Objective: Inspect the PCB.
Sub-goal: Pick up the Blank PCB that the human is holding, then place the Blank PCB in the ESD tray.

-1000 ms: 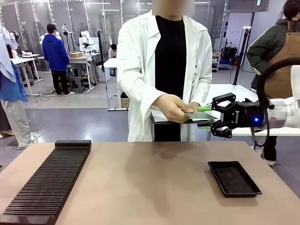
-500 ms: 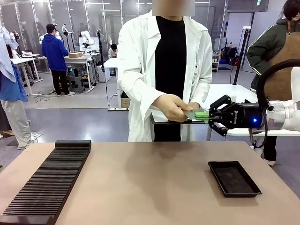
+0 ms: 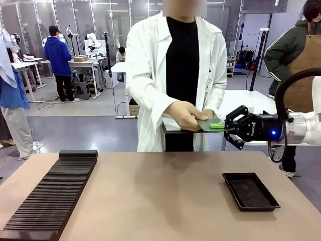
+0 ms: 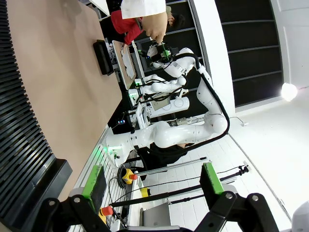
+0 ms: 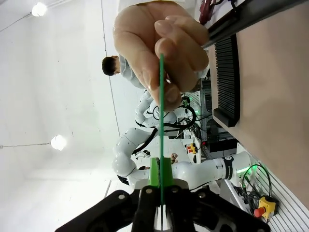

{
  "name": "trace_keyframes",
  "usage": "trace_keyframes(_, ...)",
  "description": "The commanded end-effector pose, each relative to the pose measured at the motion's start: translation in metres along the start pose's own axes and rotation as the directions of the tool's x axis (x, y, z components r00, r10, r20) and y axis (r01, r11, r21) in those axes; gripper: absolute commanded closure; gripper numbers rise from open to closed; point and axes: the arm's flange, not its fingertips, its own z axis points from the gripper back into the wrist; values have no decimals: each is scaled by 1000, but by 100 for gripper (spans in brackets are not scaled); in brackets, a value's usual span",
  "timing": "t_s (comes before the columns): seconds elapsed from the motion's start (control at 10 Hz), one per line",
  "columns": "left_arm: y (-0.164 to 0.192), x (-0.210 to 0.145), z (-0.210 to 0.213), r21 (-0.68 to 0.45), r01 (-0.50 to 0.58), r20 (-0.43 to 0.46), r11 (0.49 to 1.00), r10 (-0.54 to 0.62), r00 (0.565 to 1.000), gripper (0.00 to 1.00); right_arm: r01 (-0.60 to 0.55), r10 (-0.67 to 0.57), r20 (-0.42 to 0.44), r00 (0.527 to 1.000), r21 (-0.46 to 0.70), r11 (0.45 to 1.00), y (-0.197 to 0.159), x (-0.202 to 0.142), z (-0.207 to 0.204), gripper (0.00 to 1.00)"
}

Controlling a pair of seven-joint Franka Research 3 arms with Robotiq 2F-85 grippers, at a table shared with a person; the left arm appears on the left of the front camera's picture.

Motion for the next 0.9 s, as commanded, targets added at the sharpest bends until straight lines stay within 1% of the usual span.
trace_keyframes(0.0, -1, -1, 1, 4, 0, -6, 1000, 0, 1000, 0, -7, 7, -1, 1000, -5, 1000, 3, 1, -3, 100)
trace_keyframes(0.8, -1, -1, 1, 4, 0, -6, 1000, 0, 1000, 0, -7, 7, -1, 1000, -5, 1000, 3, 1, -3, 100)
